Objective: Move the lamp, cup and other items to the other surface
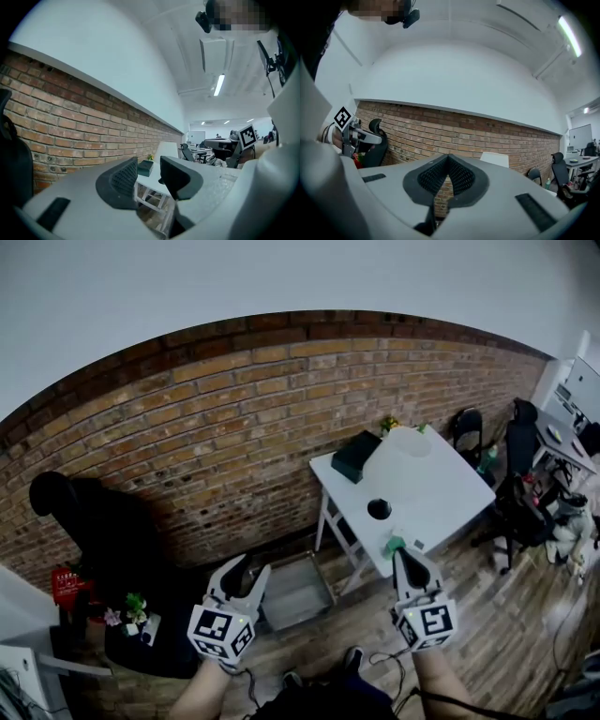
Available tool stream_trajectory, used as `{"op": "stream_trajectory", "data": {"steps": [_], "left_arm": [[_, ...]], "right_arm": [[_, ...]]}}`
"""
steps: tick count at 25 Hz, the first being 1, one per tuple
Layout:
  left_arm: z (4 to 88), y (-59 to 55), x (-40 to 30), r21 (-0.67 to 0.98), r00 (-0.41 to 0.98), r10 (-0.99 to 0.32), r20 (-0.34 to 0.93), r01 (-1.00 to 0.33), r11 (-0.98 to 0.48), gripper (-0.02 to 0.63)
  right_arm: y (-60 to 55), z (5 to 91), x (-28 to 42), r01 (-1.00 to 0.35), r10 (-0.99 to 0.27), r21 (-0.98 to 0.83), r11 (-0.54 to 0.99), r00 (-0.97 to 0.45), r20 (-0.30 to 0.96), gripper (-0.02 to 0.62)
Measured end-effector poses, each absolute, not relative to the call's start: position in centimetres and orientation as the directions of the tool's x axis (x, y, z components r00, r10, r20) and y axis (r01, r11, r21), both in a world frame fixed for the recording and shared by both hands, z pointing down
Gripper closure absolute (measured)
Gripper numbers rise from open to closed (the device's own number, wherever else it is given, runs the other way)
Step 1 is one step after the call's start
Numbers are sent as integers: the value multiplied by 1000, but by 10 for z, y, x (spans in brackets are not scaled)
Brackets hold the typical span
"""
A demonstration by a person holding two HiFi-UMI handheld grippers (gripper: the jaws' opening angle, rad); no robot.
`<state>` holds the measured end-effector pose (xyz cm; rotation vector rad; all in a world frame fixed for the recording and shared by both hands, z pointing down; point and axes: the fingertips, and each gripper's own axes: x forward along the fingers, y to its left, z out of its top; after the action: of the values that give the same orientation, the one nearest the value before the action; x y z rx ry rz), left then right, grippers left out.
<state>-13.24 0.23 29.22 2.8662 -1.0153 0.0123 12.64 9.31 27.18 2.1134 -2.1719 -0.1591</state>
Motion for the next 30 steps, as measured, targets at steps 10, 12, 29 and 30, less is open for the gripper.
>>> {"op": "stream_trajectory", "data": {"steps": [10,12,29,30], "left_arm": [[262,13,-139,63,753,-658,-19,-656,-752,466],[263,15,-134,64,749,-663,-16,-661,-748,466],[269,33,-94,73,733,-680,19,-680,-730,471],[269,33,-92,72,732,-681,19,-680,-729,471]], "right_arm": [[90,254,92,-978,-996,192,78,-86,-32,591],[92,255,94,-977,-995,195,88,-95,-26,591],[103,262,133,-976,-992,179,123,-128,-14,591],[103,260,134,-976,-991,179,126,-131,-18,592]]}}
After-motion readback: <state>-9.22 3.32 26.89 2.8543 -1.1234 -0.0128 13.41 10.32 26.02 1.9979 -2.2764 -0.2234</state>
